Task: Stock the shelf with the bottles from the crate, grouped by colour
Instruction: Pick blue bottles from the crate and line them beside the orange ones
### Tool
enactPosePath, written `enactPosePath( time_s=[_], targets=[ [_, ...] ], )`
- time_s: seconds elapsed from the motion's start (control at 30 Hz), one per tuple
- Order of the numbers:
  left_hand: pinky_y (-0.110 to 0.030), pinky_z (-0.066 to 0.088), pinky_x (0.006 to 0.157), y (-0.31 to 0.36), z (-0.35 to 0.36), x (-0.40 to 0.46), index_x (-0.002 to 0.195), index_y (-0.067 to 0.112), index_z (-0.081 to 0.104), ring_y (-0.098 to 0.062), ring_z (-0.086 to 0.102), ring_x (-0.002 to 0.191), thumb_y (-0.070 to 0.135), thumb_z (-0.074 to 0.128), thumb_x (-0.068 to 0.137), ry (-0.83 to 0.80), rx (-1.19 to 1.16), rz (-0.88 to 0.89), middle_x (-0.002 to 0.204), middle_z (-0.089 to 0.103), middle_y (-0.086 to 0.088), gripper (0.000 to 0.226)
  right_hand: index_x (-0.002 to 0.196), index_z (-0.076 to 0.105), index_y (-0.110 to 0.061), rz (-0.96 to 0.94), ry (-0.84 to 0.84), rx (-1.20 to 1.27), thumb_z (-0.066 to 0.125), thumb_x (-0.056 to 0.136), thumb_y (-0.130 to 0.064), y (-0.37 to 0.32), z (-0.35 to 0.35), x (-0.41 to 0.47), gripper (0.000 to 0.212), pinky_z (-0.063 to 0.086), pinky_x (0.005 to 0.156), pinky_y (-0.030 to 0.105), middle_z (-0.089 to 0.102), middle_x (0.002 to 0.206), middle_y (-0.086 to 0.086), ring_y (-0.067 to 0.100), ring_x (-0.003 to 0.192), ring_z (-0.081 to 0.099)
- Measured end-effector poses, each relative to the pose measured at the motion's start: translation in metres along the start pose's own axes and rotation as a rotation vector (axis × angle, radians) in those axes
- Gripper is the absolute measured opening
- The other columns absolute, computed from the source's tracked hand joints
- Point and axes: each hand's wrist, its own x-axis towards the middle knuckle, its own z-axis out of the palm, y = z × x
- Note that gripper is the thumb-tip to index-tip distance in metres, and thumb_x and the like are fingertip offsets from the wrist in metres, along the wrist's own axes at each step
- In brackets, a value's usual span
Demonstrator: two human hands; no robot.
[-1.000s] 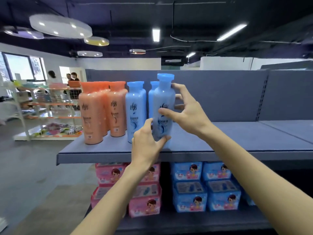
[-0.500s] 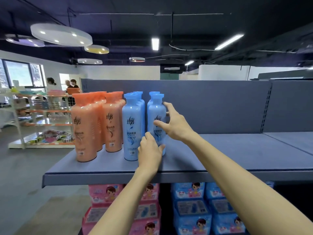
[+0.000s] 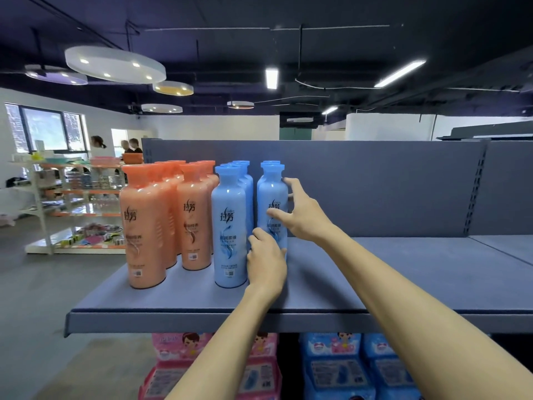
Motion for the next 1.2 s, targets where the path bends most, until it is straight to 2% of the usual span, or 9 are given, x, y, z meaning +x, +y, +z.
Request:
enactPosePath(
  time_s=[0.33, 0.43, 0.53, 0.6, 0.67, 0.8, 0.93, 1.07, 1.2],
  targets=[
    [-0.038, 0.045, 0.091, 0.003, -0.002, -0.003, 0.131, -0.002, 0.032, -0.036, 0.054, 0.117, 0.025, 0.061, 0.094, -0.012, -0.055, -0.036, 0.131, 0.046, -0.018, 0.054, 0.151, 0.017, -0.033, 0.019, -0.016, -0.027, 0.063, 0.094, -0.033, -0.001, 0.001, -0.002, 0.073, 0.06, 0.072, 0.048, 0.063, 0.11, 0.022, 0.038, 0.092, 0.065],
    [-0.039, 0.043, 0.095, 0.008, -0.013, -0.015, 0.135, -0.005, 0.03, -0.037, 0.051, 0.121, 0.023, 0.062, 0.093, -0.064, -0.093, -0.095, 0.137, 0.042, -0.02, 0.06, 0.155, 0.011, -0.034, 0.034, -0.039, -0.054, 0.062, 0.096, -0.036, -0.008, -0.004, -0.01, 0.078, 0.055, 0.071, 0.037, 0.063, 0.114, 0.023, 0.035, 0.1, 0.063],
    [-0.037, 0.041, 0.09, 0.007, -0.027, -0.04, 0.125, 0.0, 0.036, -0.036, 0.051, 0.116, 0.025, 0.064, 0.092, -0.1, -0.082, -0.052, 0.13, 0.042, -0.016, 0.05, 0.158, 0.007, -0.034, 0.066, 0.005, -0.011, 0.064, 0.093, -0.042, -0.009, -0.015, -0.027, 0.087, 0.046, 0.062, 0.023, 0.062, 0.122, 0.017, 0.03, 0.109, 0.06],
    [-0.037, 0.039, 0.087, 0.003, -0.04, -0.055, 0.12, 0.003, 0.039, -0.035, 0.05, 0.112, 0.026, 0.065, 0.091, -0.103, -0.062, 0.002, 0.125, 0.044, -0.014, 0.046, 0.157, 0.013, -0.032, 0.047, 0.037, -0.004, 0.067, 0.091, -0.043, -0.01, -0.022, -0.043, 0.086, 0.044, 0.069, 0.027, 0.062, 0.123, 0.011, 0.026, 0.11, 0.056],
    [-0.038, 0.039, 0.088, 0.001, -0.054, -0.065, 0.119, 0.004, 0.04, -0.034, 0.049, 0.112, 0.027, 0.066, 0.09, -0.103, -0.045, 0.038, 0.121, 0.045, -0.013, 0.046, 0.154, 0.023, -0.033, 0.012, 0.011, -0.035, 0.069, 0.09, -0.04, -0.014, -0.027, -0.058, 0.079, 0.041, 0.076, 0.027, 0.062, 0.122, 0.005, 0.017, 0.1, 0.051],
    [-0.039, 0.04, 0.089, 0.003, -0.073, -0.077, 0.117, 0.006, 0.042, -0.032, 0.048, 0.111, 0.029, 0.067, 0.089, -0.116, -0.037, 0.044, 0.12, 0.048, -0.013, 0.044, 0.15, 0.03, -0.032, -0.025, -0.005, -0.107, 0.069, 0.09, -0.04, -0.028, -0.04, -0.077, 0.072, 0.042, 0.075, 0.028, 0.062, 0.118, 0.002, 0.015, 0.097, 0.048],
    [-0.038, 0.04, 0.089, 0.006, -0.084, -0.091, 0.117, 0.007, 0.044, -0.03, 0.049, 0.11, 0.031, 0.068, 0.089, -0.114, -0.056, 0.057, 0.117, 0.05, -0.012, 0.044, 0.148, 0.033, -0.035, -0.031, -0.017, -0.197, 0.069, 0.09, -0.044, -0.034, -0.053, -0.094, 0.069, 0.047, 0.078, 0.03, 0.06, 0.124, 0.005, 0.02, 0.1, 0.055],
    [-0.042, 0.044, 0.096, 0.007, -0.091, -0.109, 0.126, 0.008, 0.046, -0.029, 0.051, 0.114, 0.034, 0.07, 0.086, -0.085, -0.106, 0.113, 0.12, 0.054, -0.01, 0.053, 0.144, 0.038, -0.034, -0.056, -0.006, -0.231, 0.067, 0.091, -0.044, -0.039, -0.069, -0.124, 0.062, 0.048, 0.083, 0.032, 0.062, 0.126, 0.004, 0.018, 0.1, 0.056],
    [-0.044, 0.049, 0.095, 0.002, -0.099, -0.132, 0.127, 0.014, 0.051, -0.021, 0.058, 0.11, 0.035, 0.074, 0.082, -0.039, -0.204, 0.253, 0.118, 0.061, -0.007, 0.056, 0.139, 0.045, -0.035, -0.12, 0.02, -0.241, 0.069, 0.088, -0.048, -0.033, -0.084, -0.174, 0.058, 0.051, 0.085, 0.031, 0.069, 0.113, -0.004, 0.013, 0.095, 0.063]
  ],
)
